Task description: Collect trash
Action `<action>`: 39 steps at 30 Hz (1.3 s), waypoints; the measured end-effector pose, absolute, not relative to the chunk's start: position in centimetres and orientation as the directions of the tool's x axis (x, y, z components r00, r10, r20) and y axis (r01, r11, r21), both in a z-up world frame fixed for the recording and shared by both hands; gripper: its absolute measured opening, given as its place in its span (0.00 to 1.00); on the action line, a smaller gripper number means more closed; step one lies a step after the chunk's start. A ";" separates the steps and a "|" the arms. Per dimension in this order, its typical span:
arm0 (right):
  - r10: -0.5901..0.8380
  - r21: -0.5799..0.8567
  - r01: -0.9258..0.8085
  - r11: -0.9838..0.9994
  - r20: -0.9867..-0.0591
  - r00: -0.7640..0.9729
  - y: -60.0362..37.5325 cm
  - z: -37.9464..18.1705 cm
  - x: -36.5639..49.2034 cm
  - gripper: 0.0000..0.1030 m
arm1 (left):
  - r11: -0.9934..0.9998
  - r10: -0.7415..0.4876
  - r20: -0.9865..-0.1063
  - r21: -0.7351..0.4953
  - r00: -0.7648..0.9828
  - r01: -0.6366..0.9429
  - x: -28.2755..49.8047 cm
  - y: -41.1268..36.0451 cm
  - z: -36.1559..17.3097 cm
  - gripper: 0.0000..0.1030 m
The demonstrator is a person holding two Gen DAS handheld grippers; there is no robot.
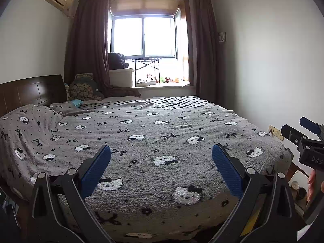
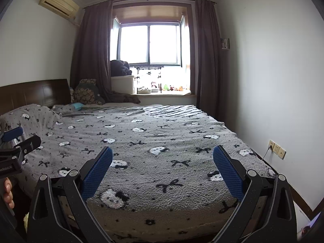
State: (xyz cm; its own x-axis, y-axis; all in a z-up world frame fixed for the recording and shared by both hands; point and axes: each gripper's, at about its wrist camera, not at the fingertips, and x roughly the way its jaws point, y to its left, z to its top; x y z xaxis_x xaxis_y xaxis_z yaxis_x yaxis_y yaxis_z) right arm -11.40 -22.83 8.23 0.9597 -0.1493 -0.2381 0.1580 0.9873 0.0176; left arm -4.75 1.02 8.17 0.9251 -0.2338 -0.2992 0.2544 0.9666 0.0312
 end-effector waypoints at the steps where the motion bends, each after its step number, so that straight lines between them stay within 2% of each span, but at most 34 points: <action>1: -0.149 0.018 0.157 0.987 -0.238 0.960 -22.8 8.2 -11.4 0.97 | 0.967 -0.234 -0.300 0.031 0.925 0.255 -4.7 1.0 8.2 0.92; 39: -0.138 0.013 0.145 0.989 -0.242 0.960 -22.6 8.2 -11.1 0.97 | 0.963 -0.244 -0.302 0.035 0.922 0.267 -5.0 1.3 8.0 0.92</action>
